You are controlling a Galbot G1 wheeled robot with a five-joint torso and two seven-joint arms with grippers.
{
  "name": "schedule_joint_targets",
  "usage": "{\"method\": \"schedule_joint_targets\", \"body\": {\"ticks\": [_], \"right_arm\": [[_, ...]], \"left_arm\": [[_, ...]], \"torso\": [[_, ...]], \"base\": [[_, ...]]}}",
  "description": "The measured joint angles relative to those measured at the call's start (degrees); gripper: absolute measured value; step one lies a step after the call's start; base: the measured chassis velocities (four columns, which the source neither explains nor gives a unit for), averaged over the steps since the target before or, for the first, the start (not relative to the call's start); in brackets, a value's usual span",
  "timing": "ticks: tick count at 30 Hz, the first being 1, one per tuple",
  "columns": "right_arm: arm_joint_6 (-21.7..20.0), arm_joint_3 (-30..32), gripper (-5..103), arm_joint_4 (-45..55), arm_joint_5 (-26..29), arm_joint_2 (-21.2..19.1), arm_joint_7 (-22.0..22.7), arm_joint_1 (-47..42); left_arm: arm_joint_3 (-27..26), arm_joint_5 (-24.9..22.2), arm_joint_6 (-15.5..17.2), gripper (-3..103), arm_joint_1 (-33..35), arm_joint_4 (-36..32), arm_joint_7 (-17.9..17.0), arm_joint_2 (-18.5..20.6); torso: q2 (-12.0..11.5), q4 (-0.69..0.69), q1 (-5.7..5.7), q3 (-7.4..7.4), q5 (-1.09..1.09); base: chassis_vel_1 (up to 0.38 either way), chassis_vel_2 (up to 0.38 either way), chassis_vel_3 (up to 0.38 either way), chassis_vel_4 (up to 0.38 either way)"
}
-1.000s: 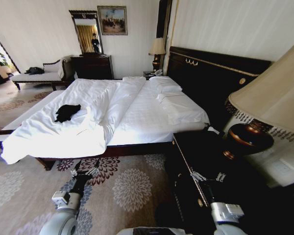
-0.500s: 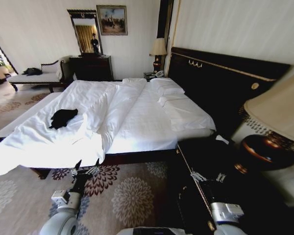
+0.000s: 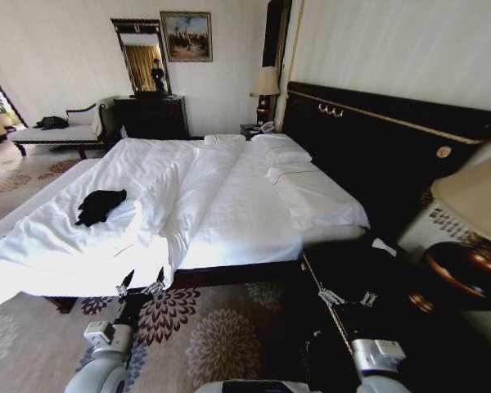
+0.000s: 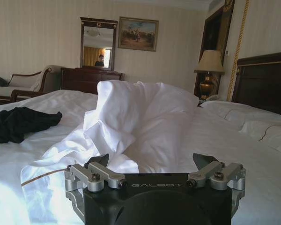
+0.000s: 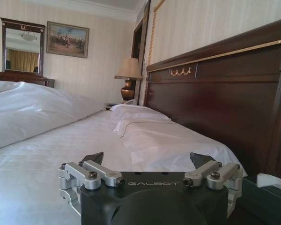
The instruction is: Fold the clothes on the bed.
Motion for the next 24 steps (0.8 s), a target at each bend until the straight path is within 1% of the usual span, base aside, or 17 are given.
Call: {"method": "schedule_joint_targets", "body": {"ticks": [6,15,19,24], "right_arm": [[-0.16,0.20,100,0.00,0.20,-0.11,0.16,0.05],[-0.29,0.00,100,-0.26,0.27,-0.11,0.20,0.36],[-0.89,-0.09,100,-0.23,0.87,-0.13,0.23,0.42],[-0.90,-0.09,100,-0.03,1.30,-0.09,0.23,0.09]], "left_arm": [[0.12,0.32,-0.90,100,-0.18,-0.27,-0.43,-0.37],[0.16,0.49,-1.01,100,-0.52,-0.58,-0.52,-0.36],[0.17,0.50,-1.13,100,-0.56,-0.37,-0.56,-0.38],[0.29,0.48,-1.28,100,-0.73,0.30,-0.55,-0.51]], "torso": [[-0.01,0.00,0.01,0.01,0.00],[-0.01,-0.01,0.01,0.00,0.00],[-0.01,0.01,0.01,0.00,0.01],[-0.01,0.00,0.01,0.01,0.00]], "base": [[-0.167,0.231,0.187,-0.232],[-0.143,0.202,0.142,-0.200],[-0.075,0.208,0.104,-0.183],[-0.038,0.227,0.049,-0.238]]}}
